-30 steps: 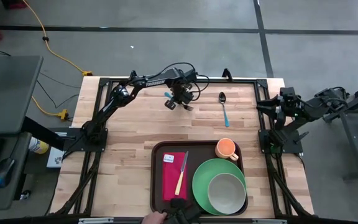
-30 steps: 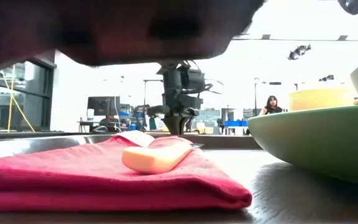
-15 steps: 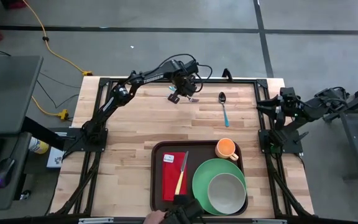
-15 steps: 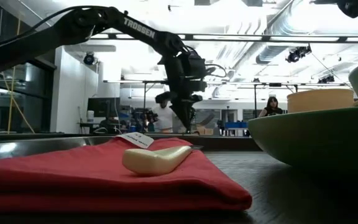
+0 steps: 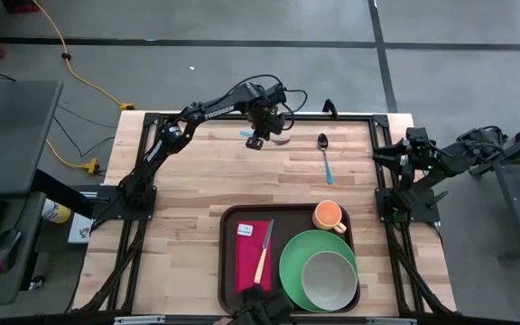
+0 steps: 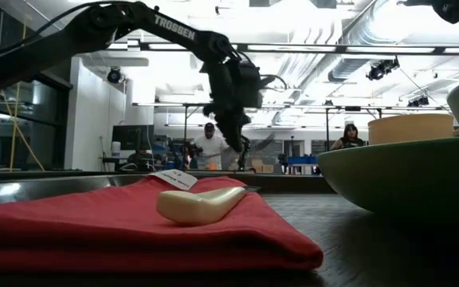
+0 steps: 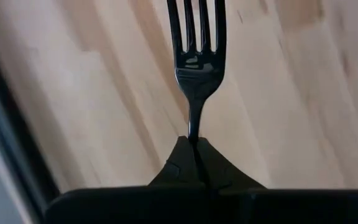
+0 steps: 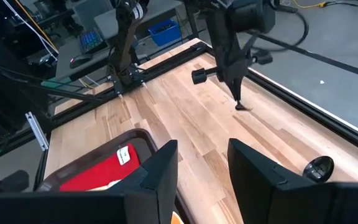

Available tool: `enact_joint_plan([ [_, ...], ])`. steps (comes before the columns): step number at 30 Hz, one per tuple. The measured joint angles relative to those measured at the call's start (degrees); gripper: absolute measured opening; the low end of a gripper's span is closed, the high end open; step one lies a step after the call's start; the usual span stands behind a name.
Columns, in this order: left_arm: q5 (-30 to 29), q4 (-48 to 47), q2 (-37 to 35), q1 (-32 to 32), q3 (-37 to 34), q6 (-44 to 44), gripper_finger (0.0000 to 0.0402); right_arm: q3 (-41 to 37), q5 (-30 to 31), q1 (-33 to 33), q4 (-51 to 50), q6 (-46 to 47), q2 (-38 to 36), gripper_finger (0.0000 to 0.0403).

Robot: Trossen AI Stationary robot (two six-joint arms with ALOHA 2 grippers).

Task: Set up tray
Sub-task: Put the blue fork on the top of red cloth table napkin

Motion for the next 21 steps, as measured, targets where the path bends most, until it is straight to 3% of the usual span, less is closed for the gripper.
enact_joint_plan([
  [6, 4.3, -0.37, -3.34, 0.52, 0.0, -15.8, 0.0011, 0.0, -0.03, 0.0, -0.15, 0.16, 0.0, 0.0119],
  [10, 8.92, 0.1, -8.02, 1.16, 0.0, -19.92, 0.0011, 0.0, -0.45, 0.0, -0.48, 0.25, 0.0, 0.0119],
  [15, 7.71, -0.73, -14.15, 1.56, 0.03, -23.21, 0.0011, 0.0, -2.23, 0.0, -1.53, 0.19, -0.02, 0.0119],
  [21, 0.59, -5.24, -21.31, 1.44, 0.04, -28.05, 0.0011, 0.0, -3.05, -0.02, -2.03, -0.01, -0.02, 0.0119],
])
